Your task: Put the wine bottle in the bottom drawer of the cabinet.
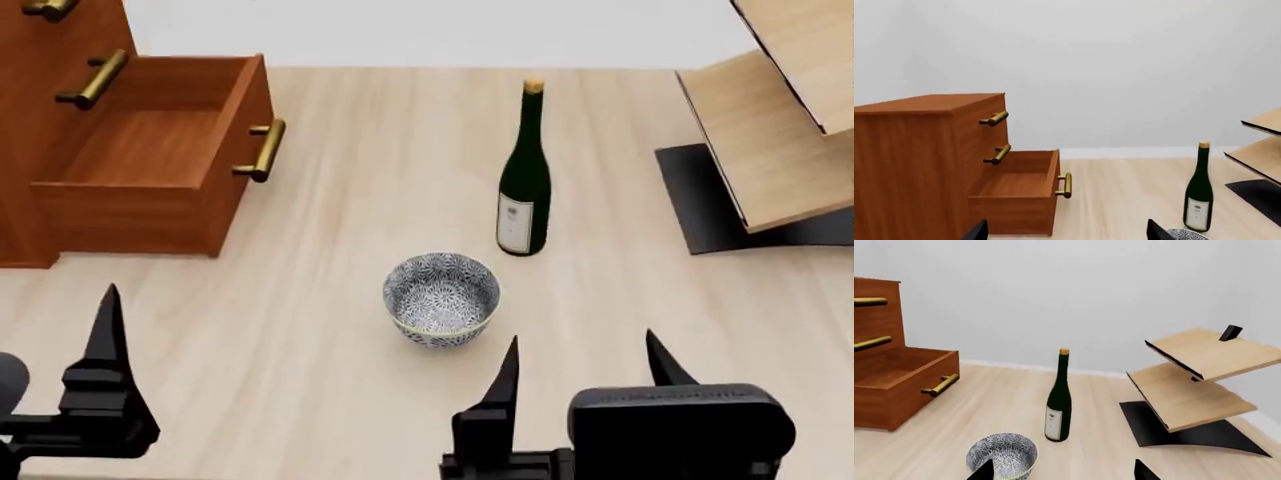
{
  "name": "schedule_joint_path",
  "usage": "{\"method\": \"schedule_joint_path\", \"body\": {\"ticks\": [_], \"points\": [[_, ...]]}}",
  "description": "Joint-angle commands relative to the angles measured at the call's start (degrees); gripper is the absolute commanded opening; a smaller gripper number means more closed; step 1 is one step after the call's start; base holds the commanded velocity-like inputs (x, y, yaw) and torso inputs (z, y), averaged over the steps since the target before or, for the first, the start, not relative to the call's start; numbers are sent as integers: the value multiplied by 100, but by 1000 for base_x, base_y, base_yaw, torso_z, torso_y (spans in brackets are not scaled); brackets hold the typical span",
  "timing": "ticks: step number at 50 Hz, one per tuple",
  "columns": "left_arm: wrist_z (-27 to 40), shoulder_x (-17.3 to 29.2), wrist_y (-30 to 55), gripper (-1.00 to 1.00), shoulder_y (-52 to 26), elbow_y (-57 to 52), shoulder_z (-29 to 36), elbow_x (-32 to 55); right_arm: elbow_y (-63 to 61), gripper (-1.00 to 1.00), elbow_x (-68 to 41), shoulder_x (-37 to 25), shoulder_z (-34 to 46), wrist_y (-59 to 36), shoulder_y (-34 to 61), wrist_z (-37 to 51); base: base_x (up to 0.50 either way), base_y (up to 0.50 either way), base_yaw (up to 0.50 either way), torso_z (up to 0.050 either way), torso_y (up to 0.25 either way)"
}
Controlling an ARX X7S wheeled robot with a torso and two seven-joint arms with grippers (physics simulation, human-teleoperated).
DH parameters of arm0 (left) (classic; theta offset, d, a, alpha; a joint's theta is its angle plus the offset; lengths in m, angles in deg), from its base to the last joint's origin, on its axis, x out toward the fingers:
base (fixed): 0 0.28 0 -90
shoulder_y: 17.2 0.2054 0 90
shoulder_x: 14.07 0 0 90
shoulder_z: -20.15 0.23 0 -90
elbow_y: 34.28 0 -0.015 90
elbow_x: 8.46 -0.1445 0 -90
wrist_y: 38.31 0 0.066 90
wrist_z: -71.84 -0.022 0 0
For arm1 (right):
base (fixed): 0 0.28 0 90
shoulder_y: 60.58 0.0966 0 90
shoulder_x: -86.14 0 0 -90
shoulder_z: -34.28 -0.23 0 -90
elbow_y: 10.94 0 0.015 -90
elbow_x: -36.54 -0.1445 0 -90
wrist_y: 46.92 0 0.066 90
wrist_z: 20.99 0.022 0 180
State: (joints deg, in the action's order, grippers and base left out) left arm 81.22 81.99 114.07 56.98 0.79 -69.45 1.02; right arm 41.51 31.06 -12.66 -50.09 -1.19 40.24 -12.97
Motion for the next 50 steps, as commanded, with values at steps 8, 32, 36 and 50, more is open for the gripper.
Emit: {"method": "schedule_joint_path", "body": {"ticks": [8, 32, 36, 50], "points": [[117, 0, 481, 100, -133, -244, -131, 261, 123, 100, 33, -57, 128, -319, 216, 157, 0, 0, 0, 50, 29], [414, 163, 109, 100, 50, -63, 30, 160, 402, 100, -14, -98, 153, 113, 126, 261, 0, 0, 0, 9, 4], [344, 149, -218, 100, 132, -23, -321, 235, 381, 100, -83, -111, 95, 158, 116, 239, 0, 0, 0, 0, 0], [545, 491, -801, 100, -542, 1420, -2086, 69, 346, 100, -55, -202, 35, 41, 241, 361, 0, 0, 0, 0, 0]]}}
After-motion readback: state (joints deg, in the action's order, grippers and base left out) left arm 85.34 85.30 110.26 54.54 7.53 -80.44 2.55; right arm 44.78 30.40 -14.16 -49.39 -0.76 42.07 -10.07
